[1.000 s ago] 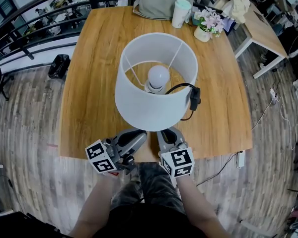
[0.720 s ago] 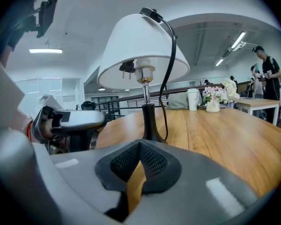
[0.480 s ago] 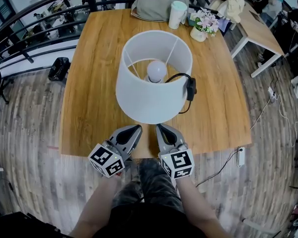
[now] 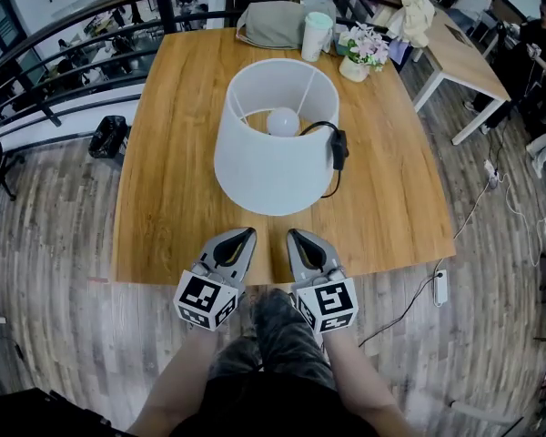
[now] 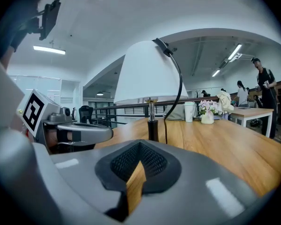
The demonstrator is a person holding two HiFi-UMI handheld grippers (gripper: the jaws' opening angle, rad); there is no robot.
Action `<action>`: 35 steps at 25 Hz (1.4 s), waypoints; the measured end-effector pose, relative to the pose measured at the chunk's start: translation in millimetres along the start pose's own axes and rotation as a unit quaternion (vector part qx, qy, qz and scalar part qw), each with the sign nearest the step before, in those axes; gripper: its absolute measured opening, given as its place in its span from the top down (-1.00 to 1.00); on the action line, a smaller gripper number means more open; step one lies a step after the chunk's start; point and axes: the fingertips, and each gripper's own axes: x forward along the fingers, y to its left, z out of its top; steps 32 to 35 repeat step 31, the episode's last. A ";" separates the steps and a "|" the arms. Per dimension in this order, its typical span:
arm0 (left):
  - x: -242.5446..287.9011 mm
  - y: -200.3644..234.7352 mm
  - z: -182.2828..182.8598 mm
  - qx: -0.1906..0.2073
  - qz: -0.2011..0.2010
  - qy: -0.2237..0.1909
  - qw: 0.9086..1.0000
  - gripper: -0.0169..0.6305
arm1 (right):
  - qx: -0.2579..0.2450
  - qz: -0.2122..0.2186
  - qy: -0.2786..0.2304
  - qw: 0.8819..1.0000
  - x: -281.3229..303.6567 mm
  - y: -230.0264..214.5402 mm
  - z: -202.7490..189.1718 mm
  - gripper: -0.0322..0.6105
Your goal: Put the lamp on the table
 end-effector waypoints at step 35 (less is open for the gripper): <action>-69.3 -42.4 54.2 0.018 0.011 -0.070 0.997 0.96 | -0.020 -0.006 -0.078 0.997 -63.9 60.5 54.2 0.88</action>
